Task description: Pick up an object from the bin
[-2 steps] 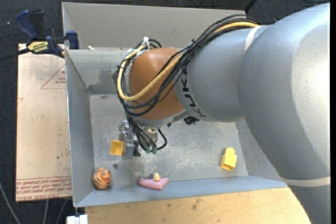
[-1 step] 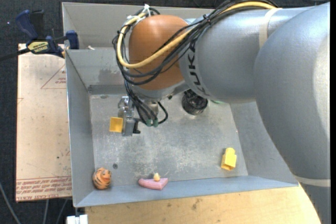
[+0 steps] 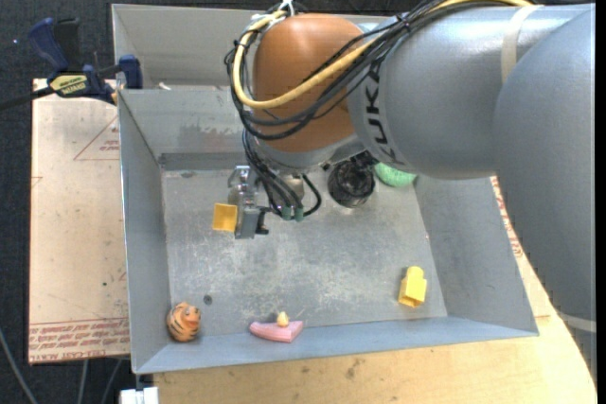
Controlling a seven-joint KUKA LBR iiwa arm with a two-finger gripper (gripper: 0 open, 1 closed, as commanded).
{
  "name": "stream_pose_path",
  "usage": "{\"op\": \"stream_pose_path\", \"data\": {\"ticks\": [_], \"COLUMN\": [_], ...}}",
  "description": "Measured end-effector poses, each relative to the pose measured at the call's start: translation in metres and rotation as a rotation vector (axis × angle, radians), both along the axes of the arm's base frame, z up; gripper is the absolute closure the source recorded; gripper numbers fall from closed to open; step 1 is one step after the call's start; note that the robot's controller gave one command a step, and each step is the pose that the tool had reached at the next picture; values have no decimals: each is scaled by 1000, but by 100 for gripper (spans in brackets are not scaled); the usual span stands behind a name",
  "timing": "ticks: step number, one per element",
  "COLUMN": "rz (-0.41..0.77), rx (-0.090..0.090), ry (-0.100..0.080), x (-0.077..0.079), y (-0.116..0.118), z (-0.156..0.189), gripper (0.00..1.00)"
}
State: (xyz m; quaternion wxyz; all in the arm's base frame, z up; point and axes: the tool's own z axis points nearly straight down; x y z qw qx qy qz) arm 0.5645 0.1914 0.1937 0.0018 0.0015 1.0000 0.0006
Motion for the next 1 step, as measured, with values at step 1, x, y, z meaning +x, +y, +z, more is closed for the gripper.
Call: {"op": "stream_pose_path", "data": {"ticks": [1], "rz": [1], "rx": [-1], "ry": [5], "x": [20], "y": [3], "z": [54], "gripper": [100]}}
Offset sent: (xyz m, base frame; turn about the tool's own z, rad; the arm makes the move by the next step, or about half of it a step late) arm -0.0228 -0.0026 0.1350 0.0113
